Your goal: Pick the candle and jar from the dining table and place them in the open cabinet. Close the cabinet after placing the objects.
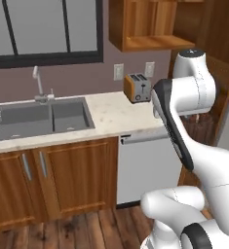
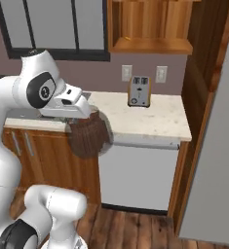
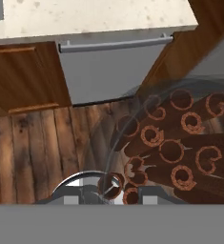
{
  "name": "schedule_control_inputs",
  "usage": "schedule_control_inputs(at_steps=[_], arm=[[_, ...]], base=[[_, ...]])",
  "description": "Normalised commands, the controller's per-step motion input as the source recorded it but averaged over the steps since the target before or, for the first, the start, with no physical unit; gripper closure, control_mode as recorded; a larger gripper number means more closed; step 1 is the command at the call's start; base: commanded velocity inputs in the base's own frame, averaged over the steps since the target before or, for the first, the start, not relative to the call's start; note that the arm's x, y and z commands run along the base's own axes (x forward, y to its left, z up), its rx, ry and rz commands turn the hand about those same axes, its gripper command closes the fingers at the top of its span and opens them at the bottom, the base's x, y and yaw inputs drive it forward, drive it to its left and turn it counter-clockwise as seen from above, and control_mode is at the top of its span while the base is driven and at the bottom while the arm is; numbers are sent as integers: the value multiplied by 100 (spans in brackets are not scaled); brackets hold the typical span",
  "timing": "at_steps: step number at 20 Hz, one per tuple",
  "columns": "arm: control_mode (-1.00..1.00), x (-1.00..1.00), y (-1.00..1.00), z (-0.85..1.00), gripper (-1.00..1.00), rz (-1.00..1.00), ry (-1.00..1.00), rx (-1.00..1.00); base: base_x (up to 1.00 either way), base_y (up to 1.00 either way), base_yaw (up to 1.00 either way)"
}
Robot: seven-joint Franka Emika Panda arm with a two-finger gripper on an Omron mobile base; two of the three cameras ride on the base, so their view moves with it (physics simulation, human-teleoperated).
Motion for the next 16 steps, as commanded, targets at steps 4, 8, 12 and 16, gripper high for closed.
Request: schedule_control_inputs(at_steps=[4,8,12,16], arm=[[100,0,0,0,100,0,0,0],[100,0,0,0,100,0,0,0],[100,0,0,0,100,0,0,0],[100,0,0,0,100,0,0,0]], base=[[88,41,-31],[80,31,-31],[71,20,-30],[65,26,-28]])
